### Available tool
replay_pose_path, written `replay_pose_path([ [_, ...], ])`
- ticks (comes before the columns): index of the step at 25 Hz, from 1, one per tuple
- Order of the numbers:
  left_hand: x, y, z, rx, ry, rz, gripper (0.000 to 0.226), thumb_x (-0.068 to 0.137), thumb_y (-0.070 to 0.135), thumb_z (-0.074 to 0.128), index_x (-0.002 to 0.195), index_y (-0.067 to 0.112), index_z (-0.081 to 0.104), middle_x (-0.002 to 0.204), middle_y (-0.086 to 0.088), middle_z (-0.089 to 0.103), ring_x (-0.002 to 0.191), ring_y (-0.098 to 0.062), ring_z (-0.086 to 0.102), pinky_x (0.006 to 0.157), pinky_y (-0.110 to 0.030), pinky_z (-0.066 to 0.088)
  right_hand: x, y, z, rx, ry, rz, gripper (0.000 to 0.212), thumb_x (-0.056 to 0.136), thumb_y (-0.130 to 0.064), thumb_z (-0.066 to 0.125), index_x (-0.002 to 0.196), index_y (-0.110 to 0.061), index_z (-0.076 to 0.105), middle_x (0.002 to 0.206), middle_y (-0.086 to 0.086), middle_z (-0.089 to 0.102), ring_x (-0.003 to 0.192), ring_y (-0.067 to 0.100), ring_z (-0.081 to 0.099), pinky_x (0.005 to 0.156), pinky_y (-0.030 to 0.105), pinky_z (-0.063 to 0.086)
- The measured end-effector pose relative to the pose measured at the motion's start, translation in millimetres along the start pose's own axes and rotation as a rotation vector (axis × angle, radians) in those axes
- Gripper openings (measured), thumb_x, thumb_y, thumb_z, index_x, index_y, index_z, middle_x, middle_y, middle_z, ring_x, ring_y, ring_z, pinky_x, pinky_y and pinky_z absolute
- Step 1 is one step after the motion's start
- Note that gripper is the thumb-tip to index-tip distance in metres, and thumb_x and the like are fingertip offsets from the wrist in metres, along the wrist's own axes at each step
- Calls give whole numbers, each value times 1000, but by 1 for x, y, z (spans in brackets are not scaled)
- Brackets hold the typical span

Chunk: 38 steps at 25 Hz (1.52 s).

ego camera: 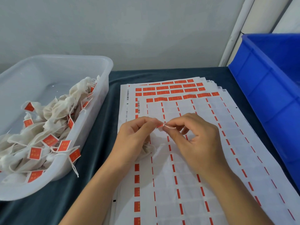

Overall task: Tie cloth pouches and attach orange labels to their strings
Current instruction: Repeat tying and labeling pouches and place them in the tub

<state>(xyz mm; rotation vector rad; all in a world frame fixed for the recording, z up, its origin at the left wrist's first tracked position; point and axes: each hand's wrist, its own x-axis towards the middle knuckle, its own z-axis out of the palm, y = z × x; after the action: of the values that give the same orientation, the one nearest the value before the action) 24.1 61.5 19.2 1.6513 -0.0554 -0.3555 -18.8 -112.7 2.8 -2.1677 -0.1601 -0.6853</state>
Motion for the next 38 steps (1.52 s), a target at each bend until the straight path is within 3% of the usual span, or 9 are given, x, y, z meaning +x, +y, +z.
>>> replay_pose_path([
  [5, -1, 0, -5, -141, -116, -12, 26, 105, 26, 59, 91, 24, 81, 65, -4, 40, 49, -11, 33, 47, -24, 29, 2, 1, -2, 67, 25, 76, 20, 92, -41, 68, 101, -25, 76, 96, -17, 71, 94, 1, 64, 76, 6, 50],
  [8, -2, 3, -8, -94, -163, 33, 25, 87, 20, 55, 94, 20, 79, 67, -13, 40, 52, -19, 30, 48, -24, 30, 1, 1, -1, 95, 9, 105, 23, 97, -43, 62, 104, -25, 75, 99, -17, 72, 97, 2, 64, 77, 8, 51],
  [10, -4, 4, -7, -26, -189, 62, 20, 91, 19, 59, 96, 22, 78, 63, -6, 46, 47, -14, 32, 45, -20, 32, 1, 0, -1, 109, 8, 115, 23, 97, -43, 60, 103, -26, 74, 98, -17, 71, 97, 5, 64, 76, 10, 53],
  [13, -3, 3, -4, 69, -113, 43, 18, 103, 25, 65, 90, 21, 77, 59, 6, 55, 39, -6, 40, 42, -16, 36, 1, 1, -1, 127, -9, 125, 16, 96, -38, 65, 106, -28, 74, 100, -19, 70, 97, 8, 65, 74, 12, 54],
  [22, -2, 5, 3, 68, -19, -16, 26, 106, 24, 60, 88, 10, 74, 55, 4, 54, 37, -5, 40, 40, -16, 36, 1, -4, 0, 197, 5, 170, 18, 90, -43, 72, 107, -37, 71, 98, -26, 70, 98, 4, 66, 73, 9, 54],
  [31, -5, 6, 6, 31, -11, -11, 27, 106, 19, 59, 86, 14, 76, 55, 5, 58, 38, -6, 39, 41, -17, 36, 1, -3, 0, 148, 18, 111, 14, 91, -35, 71, 102, -28, 73, 97, -24, 69, 94, 1, 66, 75, 8, 53],
  [36, -8, 11, 6, -12, -2, -36, 43, 106, 24, 57, 65, 28, 72, 52, 4, 52, 37, -7, 38, 40, -17, 35, 0, -6, 0, 126, -2, 61, 13, 90, -35, 71, 101, -29, 73, 94, -25, 67, 93, 1, 66, 75, 5, 51],
  [38, -8, 11, 8, -4, 23, -44, 35, 106, 21, 58, 74, 20, 74, 52, 5, 54, 37, -6, 38, 40, -16, 35, 0, -6, 0, 124, 8, 44, 13, 90, -34, 71, 102, -27, 73, 95, -23, 68, 93, 1, 66, 76, 6, 51],
])
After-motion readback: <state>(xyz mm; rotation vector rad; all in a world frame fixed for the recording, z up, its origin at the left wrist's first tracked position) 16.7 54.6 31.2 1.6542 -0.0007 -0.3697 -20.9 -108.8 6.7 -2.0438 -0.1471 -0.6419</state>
